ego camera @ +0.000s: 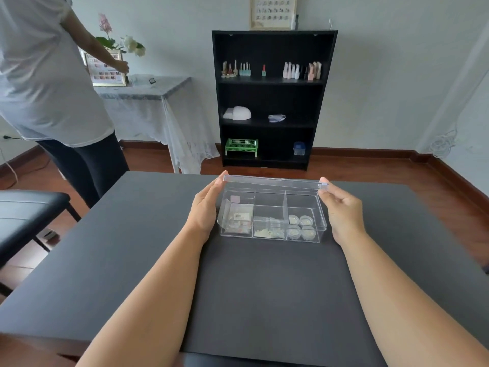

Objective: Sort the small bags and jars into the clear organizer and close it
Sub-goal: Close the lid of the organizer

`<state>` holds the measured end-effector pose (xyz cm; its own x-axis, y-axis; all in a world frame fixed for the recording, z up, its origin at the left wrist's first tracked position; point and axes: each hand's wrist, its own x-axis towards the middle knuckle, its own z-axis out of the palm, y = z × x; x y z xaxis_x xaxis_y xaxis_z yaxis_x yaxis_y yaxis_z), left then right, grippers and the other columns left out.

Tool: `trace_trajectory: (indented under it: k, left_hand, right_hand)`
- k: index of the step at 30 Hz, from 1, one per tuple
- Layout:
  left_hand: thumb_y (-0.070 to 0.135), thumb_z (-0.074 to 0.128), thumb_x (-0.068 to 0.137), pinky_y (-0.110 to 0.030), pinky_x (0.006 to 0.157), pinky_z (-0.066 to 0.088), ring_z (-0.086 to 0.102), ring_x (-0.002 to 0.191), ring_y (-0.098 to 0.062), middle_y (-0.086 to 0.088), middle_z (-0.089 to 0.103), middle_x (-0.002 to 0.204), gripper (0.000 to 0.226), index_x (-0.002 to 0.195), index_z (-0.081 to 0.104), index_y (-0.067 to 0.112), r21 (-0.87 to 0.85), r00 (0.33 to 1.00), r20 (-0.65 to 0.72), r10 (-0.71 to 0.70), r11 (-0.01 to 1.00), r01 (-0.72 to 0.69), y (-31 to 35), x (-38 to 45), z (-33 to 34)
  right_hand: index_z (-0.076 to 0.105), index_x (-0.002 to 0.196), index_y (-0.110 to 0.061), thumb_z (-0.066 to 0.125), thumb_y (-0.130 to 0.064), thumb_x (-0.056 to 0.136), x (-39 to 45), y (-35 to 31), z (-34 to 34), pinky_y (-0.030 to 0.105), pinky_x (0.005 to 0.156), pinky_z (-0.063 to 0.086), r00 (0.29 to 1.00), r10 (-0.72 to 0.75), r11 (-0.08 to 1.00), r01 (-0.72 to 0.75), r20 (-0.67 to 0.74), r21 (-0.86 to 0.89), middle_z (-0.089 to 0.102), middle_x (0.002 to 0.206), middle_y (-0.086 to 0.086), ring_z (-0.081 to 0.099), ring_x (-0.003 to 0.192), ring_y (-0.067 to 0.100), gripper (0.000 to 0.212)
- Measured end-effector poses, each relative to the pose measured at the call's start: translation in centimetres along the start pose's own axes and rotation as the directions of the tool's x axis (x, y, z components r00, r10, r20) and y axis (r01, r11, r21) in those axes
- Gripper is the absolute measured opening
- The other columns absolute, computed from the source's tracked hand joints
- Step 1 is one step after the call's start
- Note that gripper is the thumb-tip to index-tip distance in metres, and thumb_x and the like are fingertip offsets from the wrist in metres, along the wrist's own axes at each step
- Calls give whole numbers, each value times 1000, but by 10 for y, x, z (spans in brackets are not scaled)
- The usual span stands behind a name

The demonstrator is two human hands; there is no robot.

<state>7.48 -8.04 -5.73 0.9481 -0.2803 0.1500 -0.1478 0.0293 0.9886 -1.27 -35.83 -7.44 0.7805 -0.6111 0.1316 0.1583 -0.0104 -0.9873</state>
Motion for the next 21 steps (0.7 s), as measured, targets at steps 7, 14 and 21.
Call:
trace_trajectory:
  k: [7,14,21]
  left_hand:
    - [61,59,88,-19,103,34,47,125,11,29,56,133,51,134,56,41,-18,999,-15,35,999,-35,-3,-21,-7]
    - [71,66,75,-28,108,35,49,123,11,35,58,126,56,127,60,50,55,998,-19,55,997,-54,-5,-40,-11]
    - [67,74,71,-39,109,41,57,123,-6,12,68,125,57,125,61,51,68,998,-46,48,997,-45,-8,-49,-15]
  right_hand:
    - [59,130,-29,54,-35,92,-25,-6,2,20,103,36,988,38,999,-35,151,-20,64,119,-25,53,122,2,39]
    - [27,149,-38,45,-85,70,-48,-20,6,19,102,20,960,27,993,6,279,-117,32,145,-27,34,120,-25,94]
    - [24,150,-38,43,-74,79,-56,-18,1,26,105,20,956,51,975,15,289,-223,30,153,-17,29,130,-3,82]
